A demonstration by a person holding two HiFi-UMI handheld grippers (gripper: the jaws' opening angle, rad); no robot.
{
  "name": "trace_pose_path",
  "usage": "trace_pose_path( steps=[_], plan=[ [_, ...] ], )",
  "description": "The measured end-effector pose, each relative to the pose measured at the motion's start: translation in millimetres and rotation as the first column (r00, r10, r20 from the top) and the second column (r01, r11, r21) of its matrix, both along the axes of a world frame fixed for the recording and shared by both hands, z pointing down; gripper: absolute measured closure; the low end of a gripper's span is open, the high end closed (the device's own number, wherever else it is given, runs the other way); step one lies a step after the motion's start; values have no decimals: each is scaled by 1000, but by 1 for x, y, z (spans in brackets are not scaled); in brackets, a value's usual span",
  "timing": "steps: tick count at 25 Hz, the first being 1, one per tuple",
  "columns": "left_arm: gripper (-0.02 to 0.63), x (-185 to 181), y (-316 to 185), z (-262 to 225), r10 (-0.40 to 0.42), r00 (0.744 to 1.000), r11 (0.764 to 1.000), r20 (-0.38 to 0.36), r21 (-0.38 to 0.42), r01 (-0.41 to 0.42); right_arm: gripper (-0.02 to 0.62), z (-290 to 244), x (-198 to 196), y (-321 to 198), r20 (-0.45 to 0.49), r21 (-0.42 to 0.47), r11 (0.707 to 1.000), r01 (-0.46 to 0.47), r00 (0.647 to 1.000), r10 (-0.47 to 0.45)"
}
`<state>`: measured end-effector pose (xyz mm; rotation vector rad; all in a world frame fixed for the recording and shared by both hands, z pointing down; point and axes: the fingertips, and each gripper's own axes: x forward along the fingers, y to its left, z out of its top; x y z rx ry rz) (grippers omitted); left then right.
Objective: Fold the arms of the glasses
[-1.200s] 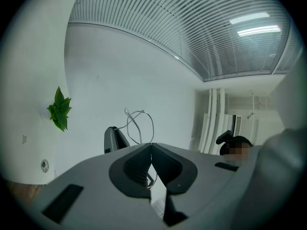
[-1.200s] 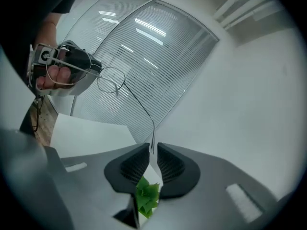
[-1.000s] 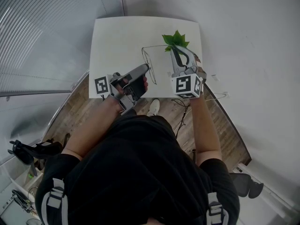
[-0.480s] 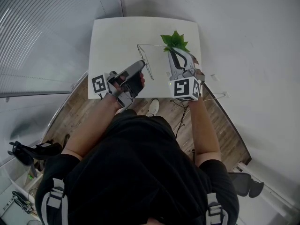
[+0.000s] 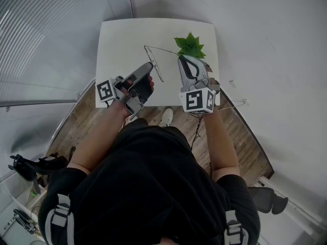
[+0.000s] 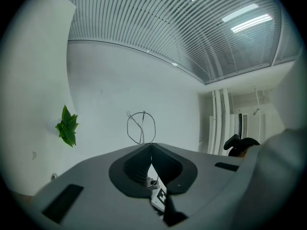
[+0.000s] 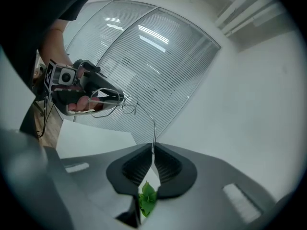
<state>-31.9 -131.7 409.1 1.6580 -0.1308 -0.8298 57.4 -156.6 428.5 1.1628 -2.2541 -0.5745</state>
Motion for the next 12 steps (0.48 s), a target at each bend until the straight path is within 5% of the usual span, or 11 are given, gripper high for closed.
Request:
trace_pose_path(
  steps=[12],
  plan=[
    [595, -15, -16, 7, -76, 996, 997, 49, -14, 77, 572, 4, -32, 20, 18, -3, 998, 66, 998, -66]
  ],
)
